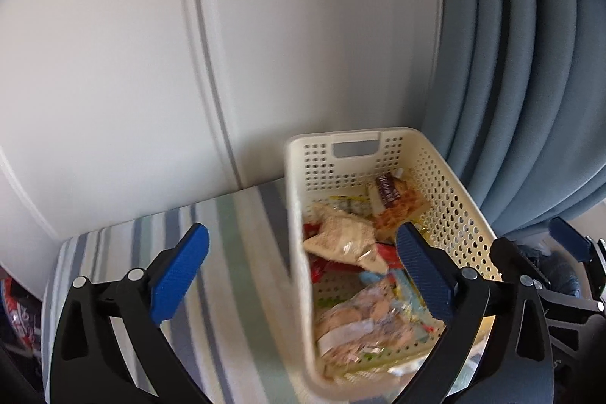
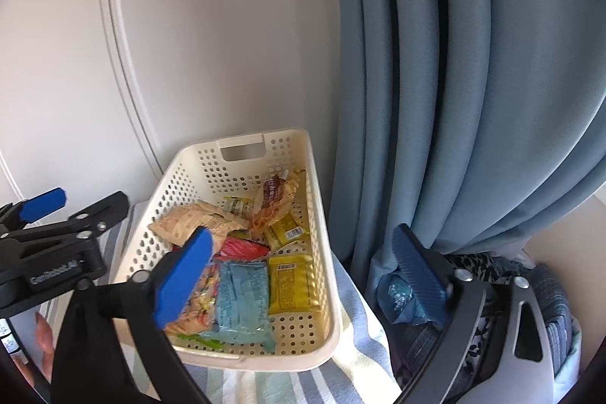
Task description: Organize snacks
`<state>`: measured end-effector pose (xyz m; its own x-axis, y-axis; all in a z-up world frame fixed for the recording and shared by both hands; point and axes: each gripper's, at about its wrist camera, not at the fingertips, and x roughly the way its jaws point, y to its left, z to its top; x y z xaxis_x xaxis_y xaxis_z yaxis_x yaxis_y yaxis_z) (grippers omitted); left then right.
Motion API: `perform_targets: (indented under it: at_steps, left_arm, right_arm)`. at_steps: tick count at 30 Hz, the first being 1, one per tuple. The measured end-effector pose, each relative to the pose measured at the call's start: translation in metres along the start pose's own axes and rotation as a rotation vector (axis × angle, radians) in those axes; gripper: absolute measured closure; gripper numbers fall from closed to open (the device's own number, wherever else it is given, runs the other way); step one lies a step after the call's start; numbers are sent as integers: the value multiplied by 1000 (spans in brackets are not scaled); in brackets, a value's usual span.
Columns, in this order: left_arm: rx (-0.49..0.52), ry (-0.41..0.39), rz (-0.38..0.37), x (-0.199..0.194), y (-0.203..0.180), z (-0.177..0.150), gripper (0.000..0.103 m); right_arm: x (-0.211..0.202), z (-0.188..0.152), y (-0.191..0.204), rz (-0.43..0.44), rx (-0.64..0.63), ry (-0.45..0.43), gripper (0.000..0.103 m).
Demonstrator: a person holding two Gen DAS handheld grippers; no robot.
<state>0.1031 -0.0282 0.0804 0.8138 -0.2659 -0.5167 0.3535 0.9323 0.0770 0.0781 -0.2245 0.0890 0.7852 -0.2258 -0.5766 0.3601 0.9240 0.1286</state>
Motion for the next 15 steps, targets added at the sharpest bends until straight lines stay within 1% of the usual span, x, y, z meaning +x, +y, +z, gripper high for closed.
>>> perform_targets:
  at_steps: [4, 9, 12, 15]
  left_arm:
    - [-12, -26, 63, -27, 13, -3, 2]
    - [-47, -61, 91, -66, 31, -9, 2]
    - [-60, -75, 126, -88, 38, -14, 2]
    - [-69, -94, 150, -108, 42, -19, 2]
  right_arm:
    - [-13, -6, 12, 13, -49, 4, 5]
    - [-34, -18, 23, 30, -102, 21, 5]
    - [-53, -24, 30, 34, -147, 0, 5]
    - [-79, -29, 35, 14, -181, -44, 5]
